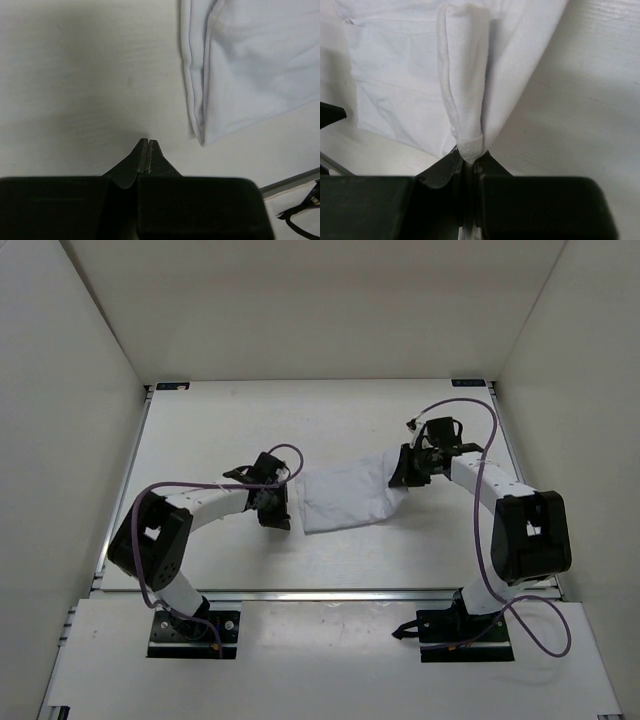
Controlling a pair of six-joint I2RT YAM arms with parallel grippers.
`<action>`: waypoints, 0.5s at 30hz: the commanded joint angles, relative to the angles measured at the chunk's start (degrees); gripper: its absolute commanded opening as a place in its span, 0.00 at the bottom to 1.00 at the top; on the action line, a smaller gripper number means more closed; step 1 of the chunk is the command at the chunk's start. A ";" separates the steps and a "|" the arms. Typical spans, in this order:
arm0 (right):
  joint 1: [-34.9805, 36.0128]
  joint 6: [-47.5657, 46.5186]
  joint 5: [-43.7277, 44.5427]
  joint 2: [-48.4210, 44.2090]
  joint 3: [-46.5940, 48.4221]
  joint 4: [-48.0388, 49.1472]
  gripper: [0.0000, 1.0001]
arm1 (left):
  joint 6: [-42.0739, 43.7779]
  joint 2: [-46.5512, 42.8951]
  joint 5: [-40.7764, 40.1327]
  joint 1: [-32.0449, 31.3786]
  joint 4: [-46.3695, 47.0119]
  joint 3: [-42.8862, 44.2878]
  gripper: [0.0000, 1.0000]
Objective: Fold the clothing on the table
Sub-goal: Fold the skirt
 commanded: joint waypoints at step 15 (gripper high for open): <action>11.90 -0.92 3.42 3.83 16.72 -8.44 0.00 | -10.43 8.89 2.01 -1.92 15.90 2.66 0.00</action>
